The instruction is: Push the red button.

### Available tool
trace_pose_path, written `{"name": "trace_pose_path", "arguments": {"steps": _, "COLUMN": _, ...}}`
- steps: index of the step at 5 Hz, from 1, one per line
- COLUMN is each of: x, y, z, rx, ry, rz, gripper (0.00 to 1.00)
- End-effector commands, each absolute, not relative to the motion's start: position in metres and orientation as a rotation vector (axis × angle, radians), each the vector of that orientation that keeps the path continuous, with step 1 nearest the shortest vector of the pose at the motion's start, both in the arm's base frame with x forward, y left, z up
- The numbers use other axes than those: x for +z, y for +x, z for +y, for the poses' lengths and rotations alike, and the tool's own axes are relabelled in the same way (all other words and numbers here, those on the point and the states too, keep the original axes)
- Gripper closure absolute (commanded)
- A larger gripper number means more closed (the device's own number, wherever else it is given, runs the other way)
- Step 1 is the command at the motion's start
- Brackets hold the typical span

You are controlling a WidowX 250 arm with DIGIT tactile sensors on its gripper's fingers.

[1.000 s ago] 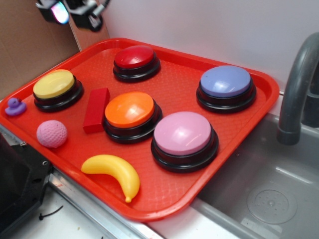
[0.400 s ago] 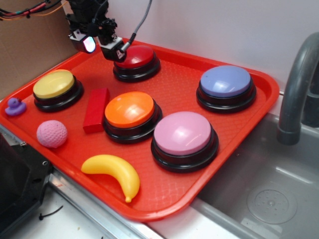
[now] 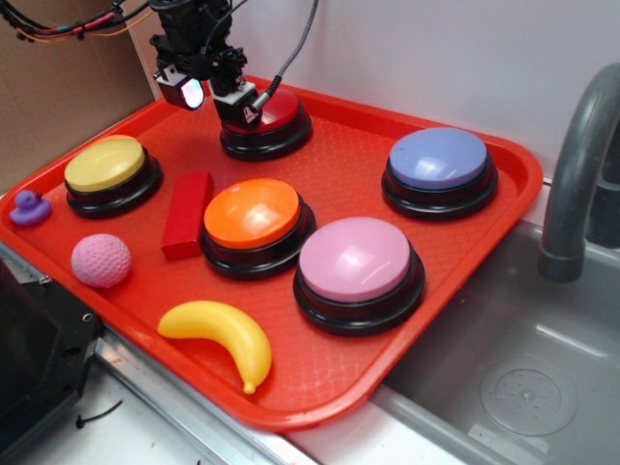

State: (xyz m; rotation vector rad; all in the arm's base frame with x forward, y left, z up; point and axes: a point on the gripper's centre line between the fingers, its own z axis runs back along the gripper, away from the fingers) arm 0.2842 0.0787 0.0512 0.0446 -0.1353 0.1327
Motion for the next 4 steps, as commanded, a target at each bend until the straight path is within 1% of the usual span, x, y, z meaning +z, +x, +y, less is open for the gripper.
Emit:
{"name": "trace_pose_path", "arguments": {"steps": 1, "x": 0.069, "y": 0.284, "z": 0.075, "rx": 0.121, "ry": 0.059, "rz": -0.192, "gripper": 0.00}}
{"name": "trace_pose_path", "arguments": {"steps": 2, "x": 0.092, "y": 0.277, "z": 0.072, "rx": 0.116, "ry": 0.074, "rz": -0.215, "gripper": 0.00}}
{"name": "trace_pose_path", "arguments": {"steps": 3, "x": 0.109, "y": 0.276, "z": 0.073, "rx": 0.128, "ry": 0.079, "rz": -0.238, "gripper": 0.00}}
{"name": "trace_pose_path", "arguments": {"steps": 4, "x": 0.115, "y": 0.277, "z": 0.073, "rx": 0.131, "ry": 0.084, "rz": -0.240, "gripper": 0.00}}
